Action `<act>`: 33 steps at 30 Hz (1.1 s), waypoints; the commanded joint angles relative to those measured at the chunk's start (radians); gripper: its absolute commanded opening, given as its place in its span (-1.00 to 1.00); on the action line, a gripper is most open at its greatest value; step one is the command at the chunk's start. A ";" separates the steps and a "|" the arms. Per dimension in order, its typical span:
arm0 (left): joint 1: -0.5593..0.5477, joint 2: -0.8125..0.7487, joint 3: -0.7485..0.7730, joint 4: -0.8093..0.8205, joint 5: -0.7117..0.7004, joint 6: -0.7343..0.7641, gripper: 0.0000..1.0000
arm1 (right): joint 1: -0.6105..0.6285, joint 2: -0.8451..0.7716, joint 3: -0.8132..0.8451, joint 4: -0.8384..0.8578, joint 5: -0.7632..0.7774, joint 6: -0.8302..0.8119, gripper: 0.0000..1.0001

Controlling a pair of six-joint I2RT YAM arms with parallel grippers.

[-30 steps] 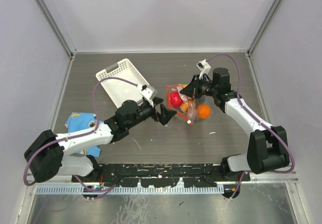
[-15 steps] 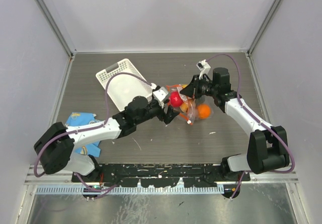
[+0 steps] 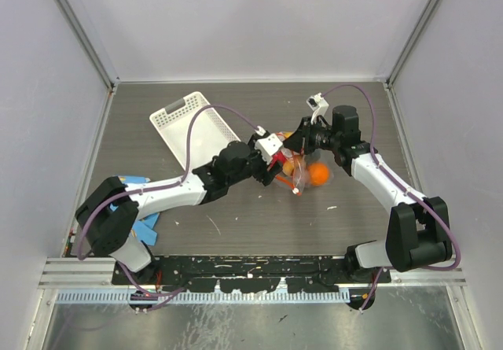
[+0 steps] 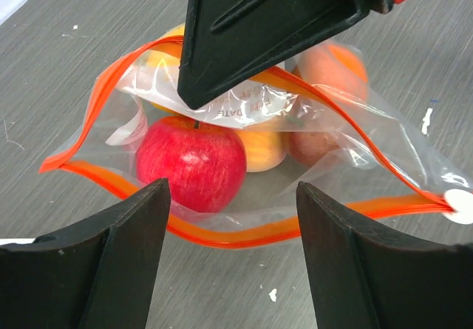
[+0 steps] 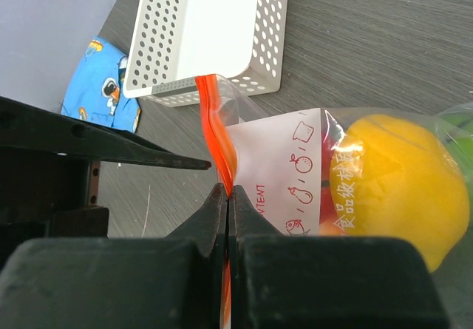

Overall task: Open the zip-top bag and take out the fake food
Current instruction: Pick up the fake fruit from the zipper food storage bag.

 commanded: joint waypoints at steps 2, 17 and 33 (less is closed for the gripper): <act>0.007 0.049 0.071 0.019 -0.035 0.071 0.43 | 0.007 0.000 0.049 0.014 -0.024 -0.010 -0.99; 0.006 0.200 0.065 0.260 -0.168 0.165 0.83 | 0.034 -0.005 0.053 0.013 -0.057 -0.006 -0.99; 0.007 0.293 0.029 0.439 -0.238 0.236 0.27 | 0.048 -0.011 0.051 0.022 -0.087 0.005 -0.99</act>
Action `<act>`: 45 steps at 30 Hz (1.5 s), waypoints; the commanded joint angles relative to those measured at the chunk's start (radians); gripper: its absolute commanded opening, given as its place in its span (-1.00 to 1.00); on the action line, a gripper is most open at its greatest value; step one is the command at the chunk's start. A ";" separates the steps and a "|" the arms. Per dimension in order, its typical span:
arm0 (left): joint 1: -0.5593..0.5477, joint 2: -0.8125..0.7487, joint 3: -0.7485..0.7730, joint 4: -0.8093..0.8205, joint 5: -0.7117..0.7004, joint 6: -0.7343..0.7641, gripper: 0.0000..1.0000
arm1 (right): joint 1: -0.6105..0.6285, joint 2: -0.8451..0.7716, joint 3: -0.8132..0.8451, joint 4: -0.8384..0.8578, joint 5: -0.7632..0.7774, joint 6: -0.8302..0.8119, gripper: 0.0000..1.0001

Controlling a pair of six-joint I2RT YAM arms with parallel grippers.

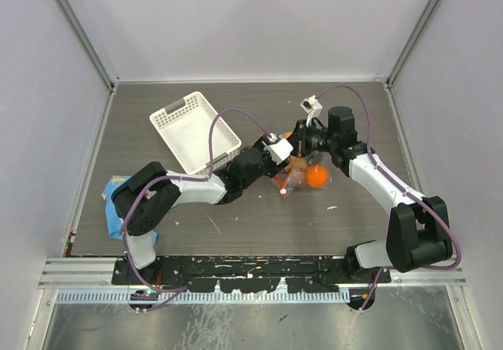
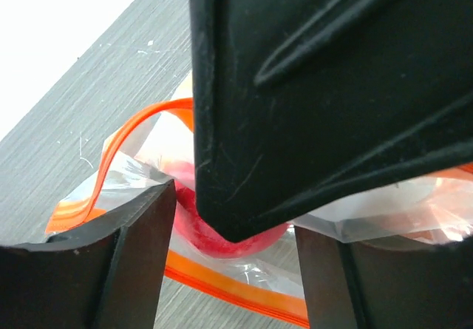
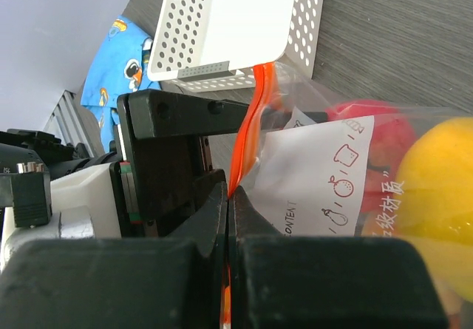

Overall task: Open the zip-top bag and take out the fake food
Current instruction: Pick up the fake fruit from the zipper food storage bag.

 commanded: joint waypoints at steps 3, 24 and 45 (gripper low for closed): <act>0.006 0.017 -0.020 0.132 -0.010 0.050 0.71 | 0.007 -0.013 0.051 0.035 -0.033 0.005 -0.98; 0.025 0.085 0.005 0.090 0.007 0.095 0.92 | 0.006 -0.012 0.054 0.034 -0.051 0.011 -0.99; 0.050 0.025 -0.035 0.106 0.106 0.054 0.11 | 0.007 -0.003 0.069 0.003 -0.047 -0.014 -0.99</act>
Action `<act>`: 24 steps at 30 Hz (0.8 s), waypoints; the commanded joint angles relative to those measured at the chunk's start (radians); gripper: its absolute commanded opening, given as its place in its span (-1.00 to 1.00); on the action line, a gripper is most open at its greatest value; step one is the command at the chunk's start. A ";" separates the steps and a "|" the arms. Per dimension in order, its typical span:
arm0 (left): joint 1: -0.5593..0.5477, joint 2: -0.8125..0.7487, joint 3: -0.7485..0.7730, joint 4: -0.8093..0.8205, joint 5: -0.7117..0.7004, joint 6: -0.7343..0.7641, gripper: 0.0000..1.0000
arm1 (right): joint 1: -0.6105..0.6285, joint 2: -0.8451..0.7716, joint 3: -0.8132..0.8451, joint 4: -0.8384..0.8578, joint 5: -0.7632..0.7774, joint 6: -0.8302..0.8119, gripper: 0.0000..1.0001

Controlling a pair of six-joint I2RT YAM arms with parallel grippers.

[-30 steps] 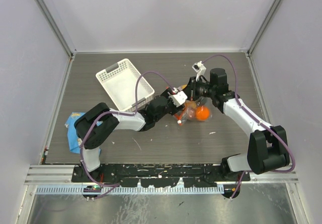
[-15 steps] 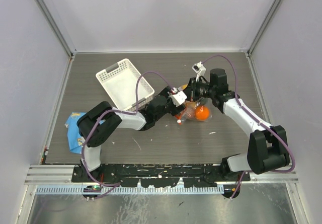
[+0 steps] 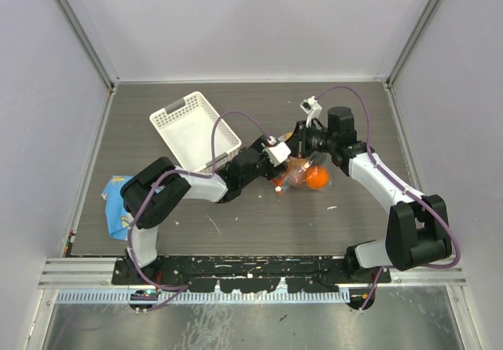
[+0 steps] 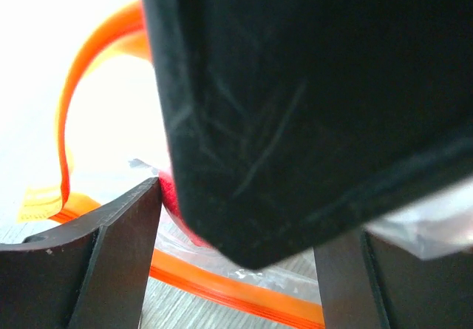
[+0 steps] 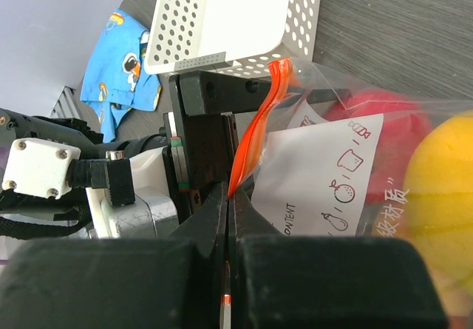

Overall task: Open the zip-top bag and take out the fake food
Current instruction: Pick up the fake fruit from the zipper food storage bag.

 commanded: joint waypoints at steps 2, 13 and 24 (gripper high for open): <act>0.009 -0.112 -0.069 0.031 0.054 -0.015 0.08 | 0.013 -0.013 0.073 0.018 -0.032 -0.031 -0.99; 0.009 -0.256 -0.192 0.077 0.105 -0.121 -0.08 | 0.012 0.005 0.085 -0.016 -0.024 -0.079 -0.98; 0.011 -0.362 -0.193 -0.056 0.093 -0.253 -0.10 | 0.027 0.020 0.102 -0.063 0.000 -0.149 -0.99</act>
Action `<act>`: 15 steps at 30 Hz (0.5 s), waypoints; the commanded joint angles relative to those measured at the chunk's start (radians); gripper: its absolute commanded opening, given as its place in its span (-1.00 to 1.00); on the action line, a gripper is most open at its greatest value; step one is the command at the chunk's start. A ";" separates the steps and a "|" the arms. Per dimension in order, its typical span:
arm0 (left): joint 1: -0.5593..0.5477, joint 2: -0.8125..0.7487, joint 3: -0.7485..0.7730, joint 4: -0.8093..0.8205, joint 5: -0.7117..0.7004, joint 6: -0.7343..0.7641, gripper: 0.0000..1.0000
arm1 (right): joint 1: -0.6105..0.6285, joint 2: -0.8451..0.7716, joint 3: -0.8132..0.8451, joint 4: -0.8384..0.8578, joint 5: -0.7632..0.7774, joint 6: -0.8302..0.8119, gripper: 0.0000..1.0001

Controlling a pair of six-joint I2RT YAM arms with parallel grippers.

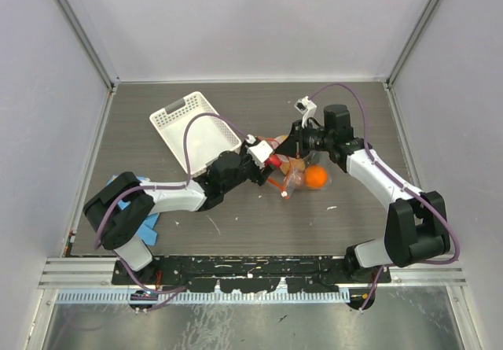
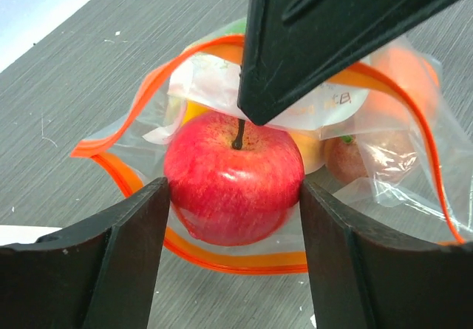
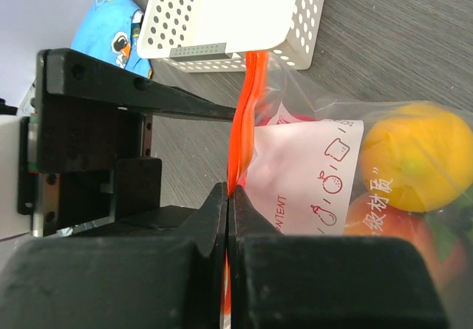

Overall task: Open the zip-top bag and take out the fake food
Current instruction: Pick up the fake fruit from the zipper food storage bag.

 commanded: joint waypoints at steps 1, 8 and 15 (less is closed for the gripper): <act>0.007 -0.088 0.000 -0.032 0.007 -0.083 -0.11 | 0.006 -0.007 0.053 0.010 0.003 -0.035 -0.98; 0.021 -0.092 -0.006 -0.075 0.037 -0.129 -0.11 | 0.007 -0.009 0.059 0.011 -0.020 -0.020 -0.98; 0.022 -0.062 0.007 -0.053 0.100 -0.129 0.14 | 0.007 -0.008 0.059 0.009 -0.022 -0.018 -0.98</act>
